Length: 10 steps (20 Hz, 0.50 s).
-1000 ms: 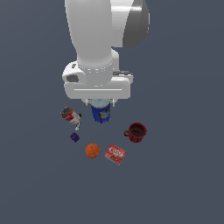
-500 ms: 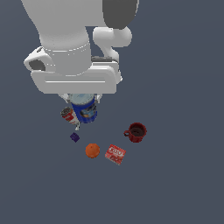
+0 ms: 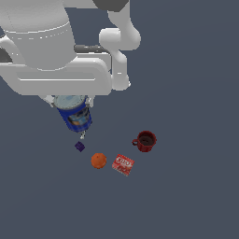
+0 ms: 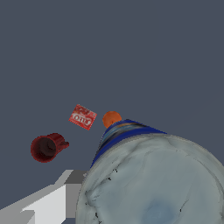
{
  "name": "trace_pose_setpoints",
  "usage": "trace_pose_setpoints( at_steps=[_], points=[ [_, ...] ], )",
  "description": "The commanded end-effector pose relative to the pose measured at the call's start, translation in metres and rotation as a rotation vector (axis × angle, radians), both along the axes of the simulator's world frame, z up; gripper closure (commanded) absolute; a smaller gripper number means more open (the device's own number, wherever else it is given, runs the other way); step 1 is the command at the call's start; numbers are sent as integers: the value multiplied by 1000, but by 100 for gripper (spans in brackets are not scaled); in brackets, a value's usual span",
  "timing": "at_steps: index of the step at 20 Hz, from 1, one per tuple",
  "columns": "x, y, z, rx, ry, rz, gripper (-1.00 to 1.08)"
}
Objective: Pick up a designated object from a clutter of objects.
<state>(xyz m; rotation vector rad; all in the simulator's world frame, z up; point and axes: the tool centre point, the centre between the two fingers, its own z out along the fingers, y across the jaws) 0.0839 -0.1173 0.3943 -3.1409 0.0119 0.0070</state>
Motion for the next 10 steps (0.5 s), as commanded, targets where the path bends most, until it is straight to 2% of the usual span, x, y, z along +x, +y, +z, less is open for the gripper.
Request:
trace_pose_setpoints(
  at_steps=[1, 10],
  points=[
    [4, -4, 8, -1, -4, 1, 108],
    [10, -10, 15, -1, -4, 1, 108]
  ],
)
